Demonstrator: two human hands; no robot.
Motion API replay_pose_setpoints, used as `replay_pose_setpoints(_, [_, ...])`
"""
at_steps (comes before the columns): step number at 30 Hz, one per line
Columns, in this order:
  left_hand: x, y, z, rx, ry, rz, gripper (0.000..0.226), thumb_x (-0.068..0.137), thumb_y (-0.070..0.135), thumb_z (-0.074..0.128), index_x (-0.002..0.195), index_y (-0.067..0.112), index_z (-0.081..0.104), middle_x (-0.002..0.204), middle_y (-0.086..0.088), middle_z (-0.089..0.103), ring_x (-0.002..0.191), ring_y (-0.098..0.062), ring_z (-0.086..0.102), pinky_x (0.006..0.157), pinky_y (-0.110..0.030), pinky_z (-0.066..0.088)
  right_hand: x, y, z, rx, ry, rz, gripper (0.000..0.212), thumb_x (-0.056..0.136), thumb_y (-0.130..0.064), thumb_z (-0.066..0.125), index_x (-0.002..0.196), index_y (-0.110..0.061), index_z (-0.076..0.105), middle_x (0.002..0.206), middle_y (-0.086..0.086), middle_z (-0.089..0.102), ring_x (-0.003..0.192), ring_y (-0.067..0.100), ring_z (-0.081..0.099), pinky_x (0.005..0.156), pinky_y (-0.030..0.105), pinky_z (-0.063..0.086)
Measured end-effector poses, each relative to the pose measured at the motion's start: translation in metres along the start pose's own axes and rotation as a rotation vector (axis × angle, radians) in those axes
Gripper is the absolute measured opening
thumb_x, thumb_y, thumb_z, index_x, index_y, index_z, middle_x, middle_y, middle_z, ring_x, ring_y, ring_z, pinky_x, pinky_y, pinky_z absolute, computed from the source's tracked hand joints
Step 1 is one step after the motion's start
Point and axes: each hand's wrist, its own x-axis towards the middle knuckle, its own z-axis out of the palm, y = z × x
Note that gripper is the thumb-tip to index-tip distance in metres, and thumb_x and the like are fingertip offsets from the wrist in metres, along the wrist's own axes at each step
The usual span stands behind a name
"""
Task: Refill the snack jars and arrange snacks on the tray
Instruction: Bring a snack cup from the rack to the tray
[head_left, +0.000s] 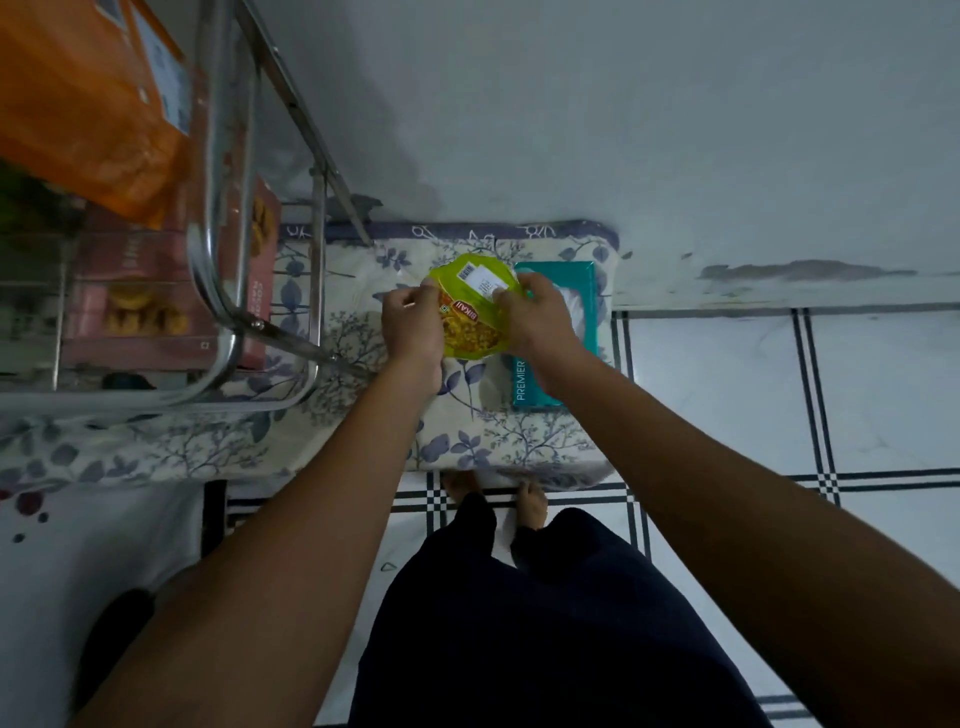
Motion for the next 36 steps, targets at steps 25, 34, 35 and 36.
replay_pose_setpoints(25, [-0.381, -0.175, -0.144, -0.724, 0.432, 0.121, 0.024, 0.102, 0.038, 0.059, 0.121, 0.022, 0.063, 0.119, -0.008, 0.07, 0.104, -0.025, 0.07, 0.08, -0.045, 0.062, -0.312, 0.086, -0.064, -0.089, -0.713, -0.471, 0.019, 0.098, -0.024, 0.064, 0.113, -0.012, 0.063, 0.098, 0.0, 0.067, 0.084, 0.012, 0.064, 0.07, 0.031, 0.054])
replay_pose_setpoints(34, [-0.518, -0.284, -0.246, -0.941, 0.732, 0.186, 0.018, 0.102, 0.039, 0.06, 0.112, 0.024, 0.064, 0.111, -0.004, 0.072, 0.087, -0.019, 0.074, 0.061, -0.033, 0.06, -0.474, 0.162, -0.011, -0.246, -1.047, -0.534, 0.02, 0.098, -0.026, 0.064, 0.114, -0.015, 0.063, 0.105, 0.004, 0.069, 0.093, 0.018, 0.069, 0.073, 0.036, 0.06])
replay_pose_setpoints(35, [-0.529, -0.291, -0.25, -0.956, 0.746, 0.191, 0.017, 0.103, 0.038, 0.06, 0.11, 0.023, 0.063, 0.109, -0.003, 0.073, 0.087, -0.018, 0.074, 0.064, -0.035, 0.062, -0.485, 0.168, -0.008, -0.247, -1.06, -0.532, 0.021, 0.098, -0.026, 0.065, 0.115, -0.015, 0.063, 0.107, 0.006, 0.07, 0.093, 0.019, 0.069, 0.075, 0.037, 0.061])
replay_pose_setpoints(36, [-0.552, -0.312, -0.265, -0.983, 0.787, 0.201, 0.016, 0.103, 0.037, 0.059, 0.109, 0.022, 0.062, 0.109, -0.003, 0.073, 0.09, -0.019, 0.074, 0.07, -0.038, 0.063, -0.513, 0.187, -0.001, -0.253, -1.106, -0.538, 0.021, 0.098, -0.025, 0.065, 0.115, -0.014, 0.063, 0.107, 0.006, 0.07, 0.092, 0.018, 0.069, 0.073, 0.035, 0.061])
